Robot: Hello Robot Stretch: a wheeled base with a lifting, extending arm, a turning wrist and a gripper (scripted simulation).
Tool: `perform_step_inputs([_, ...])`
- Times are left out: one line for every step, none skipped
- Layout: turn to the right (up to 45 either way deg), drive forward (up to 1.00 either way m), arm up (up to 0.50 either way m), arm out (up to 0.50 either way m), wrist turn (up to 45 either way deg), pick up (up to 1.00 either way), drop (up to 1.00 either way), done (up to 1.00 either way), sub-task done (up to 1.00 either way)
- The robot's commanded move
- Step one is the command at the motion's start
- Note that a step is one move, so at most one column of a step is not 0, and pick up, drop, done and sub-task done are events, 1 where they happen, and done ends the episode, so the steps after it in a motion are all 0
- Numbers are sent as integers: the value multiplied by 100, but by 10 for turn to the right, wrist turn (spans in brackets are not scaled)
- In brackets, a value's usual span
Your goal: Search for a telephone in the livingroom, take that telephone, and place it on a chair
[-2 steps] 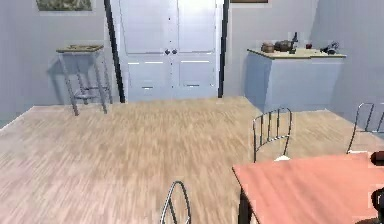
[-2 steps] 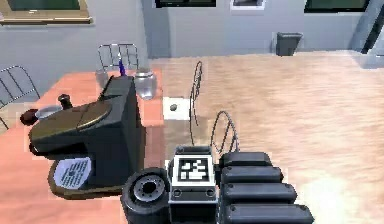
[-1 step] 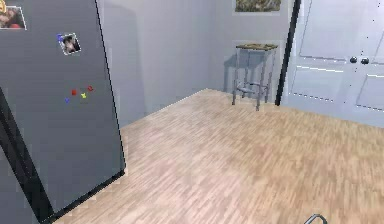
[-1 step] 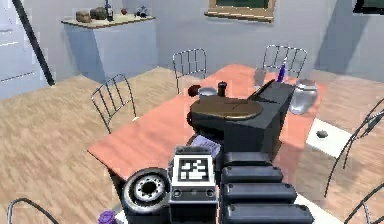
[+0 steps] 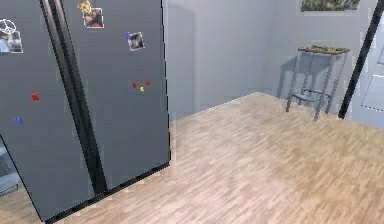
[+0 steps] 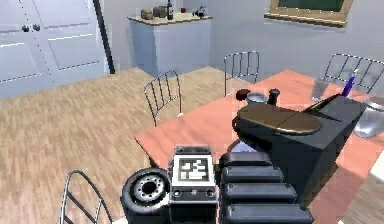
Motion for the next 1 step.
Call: perform_step_inputs([0, 0, 0, 22, 0, 0, 0, 0, 0])
